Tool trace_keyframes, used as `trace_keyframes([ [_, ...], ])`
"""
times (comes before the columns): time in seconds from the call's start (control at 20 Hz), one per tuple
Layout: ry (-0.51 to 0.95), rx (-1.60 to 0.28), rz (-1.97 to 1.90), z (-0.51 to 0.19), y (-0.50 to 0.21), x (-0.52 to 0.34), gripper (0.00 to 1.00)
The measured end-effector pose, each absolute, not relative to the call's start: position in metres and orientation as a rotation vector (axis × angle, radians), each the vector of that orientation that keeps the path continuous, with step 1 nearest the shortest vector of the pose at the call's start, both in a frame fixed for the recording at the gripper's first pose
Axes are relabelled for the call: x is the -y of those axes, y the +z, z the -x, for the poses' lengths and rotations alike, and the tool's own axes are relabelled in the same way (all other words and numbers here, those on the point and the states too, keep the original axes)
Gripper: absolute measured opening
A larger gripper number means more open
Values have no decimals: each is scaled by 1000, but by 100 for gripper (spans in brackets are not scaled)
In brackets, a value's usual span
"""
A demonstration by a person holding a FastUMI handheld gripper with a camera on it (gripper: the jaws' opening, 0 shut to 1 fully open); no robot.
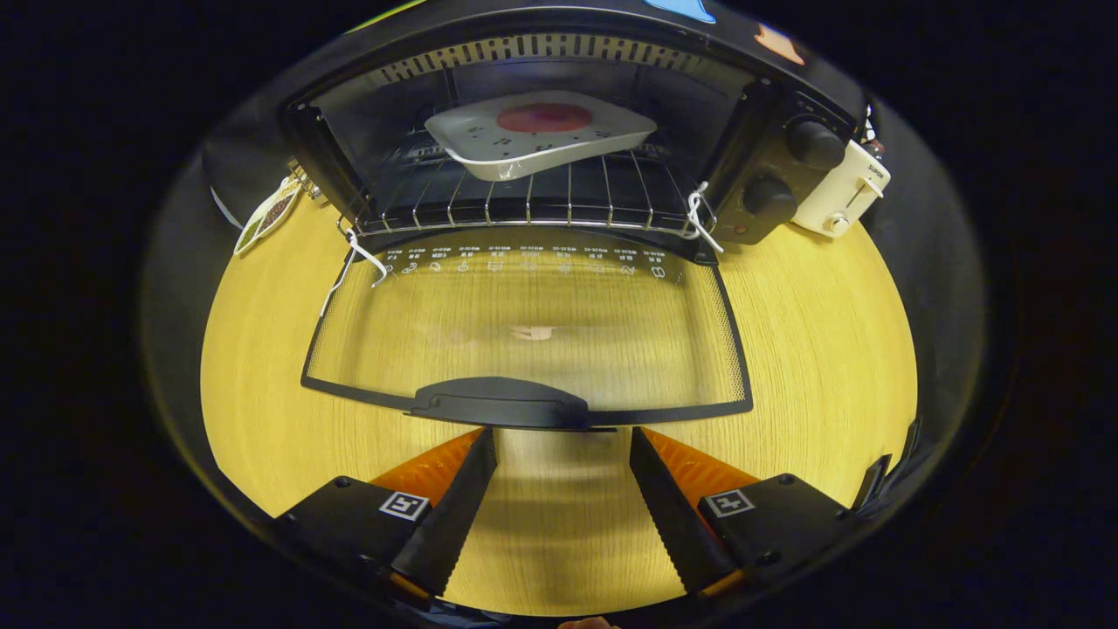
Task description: Open the toaster oven, put the food inside, and close the toaster oven door.
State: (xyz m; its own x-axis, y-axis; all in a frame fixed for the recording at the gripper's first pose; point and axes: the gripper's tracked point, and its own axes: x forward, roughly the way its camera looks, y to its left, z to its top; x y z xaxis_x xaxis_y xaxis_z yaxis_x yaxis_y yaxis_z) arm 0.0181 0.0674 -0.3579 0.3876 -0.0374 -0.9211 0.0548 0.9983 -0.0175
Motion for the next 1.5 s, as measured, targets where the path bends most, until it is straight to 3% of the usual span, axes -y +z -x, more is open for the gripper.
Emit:
trace_keyframes([
  [0.9,56,-1033,24,-20,-311,-71,98],
  [1.5,71,-591,-18,-25,-166,-42,98],
])
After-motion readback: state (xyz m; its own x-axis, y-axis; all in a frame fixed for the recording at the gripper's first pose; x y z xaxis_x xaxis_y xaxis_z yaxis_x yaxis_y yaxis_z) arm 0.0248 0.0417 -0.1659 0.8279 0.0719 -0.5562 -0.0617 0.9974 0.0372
